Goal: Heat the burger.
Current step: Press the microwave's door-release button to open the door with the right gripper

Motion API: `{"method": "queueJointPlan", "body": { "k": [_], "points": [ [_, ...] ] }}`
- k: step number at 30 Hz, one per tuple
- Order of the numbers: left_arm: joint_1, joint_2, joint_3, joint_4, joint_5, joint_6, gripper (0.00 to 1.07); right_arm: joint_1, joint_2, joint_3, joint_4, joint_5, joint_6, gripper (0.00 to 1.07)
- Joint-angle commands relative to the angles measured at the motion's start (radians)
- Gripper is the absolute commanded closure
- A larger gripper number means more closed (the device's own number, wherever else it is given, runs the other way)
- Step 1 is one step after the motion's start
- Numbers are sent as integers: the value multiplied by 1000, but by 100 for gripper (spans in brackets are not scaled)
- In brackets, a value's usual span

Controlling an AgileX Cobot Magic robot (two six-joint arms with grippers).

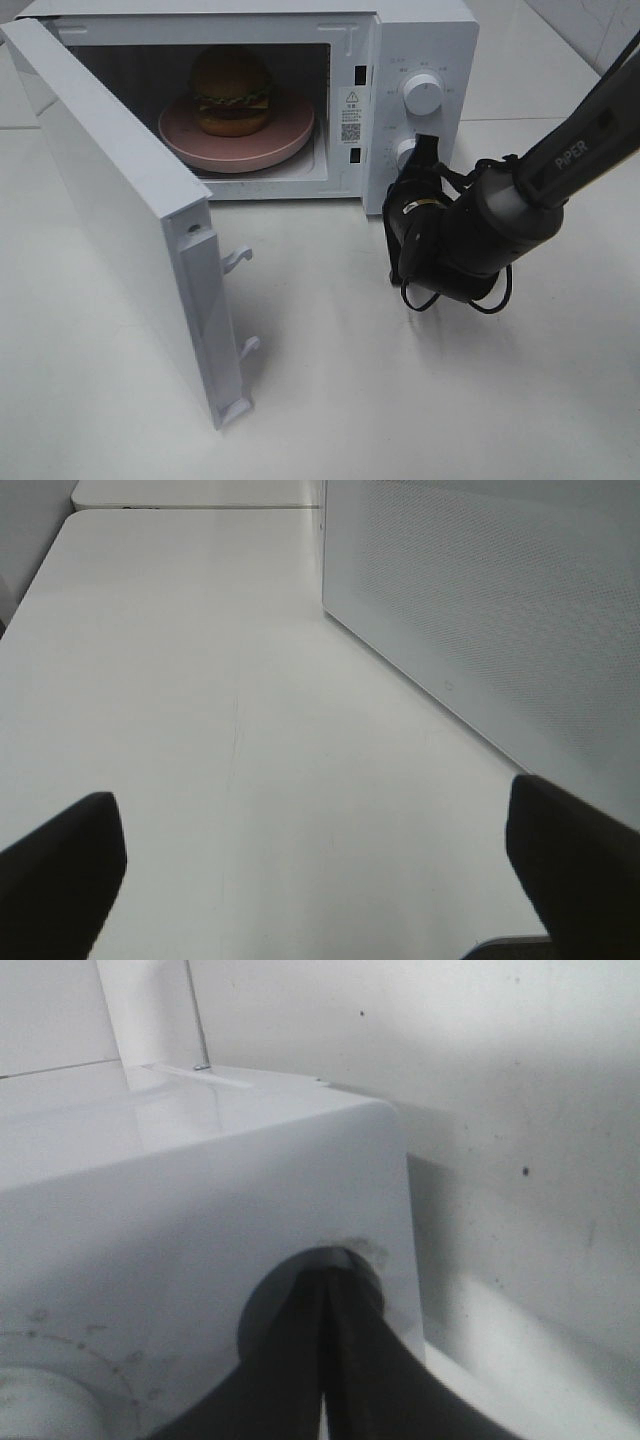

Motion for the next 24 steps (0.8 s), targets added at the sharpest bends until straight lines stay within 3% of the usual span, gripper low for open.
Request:
{"method": "queueJointPlan", "body": {
  "k": [1,24],
  "points": [
    [3,-8,1,-2,-11,-6,8,-26,-33,-32,-115,-84,-2,107],
    [3,-8,1,-2,-11,-6,8,-3,-195,120,-95,182,-113,107]
  ]
}}
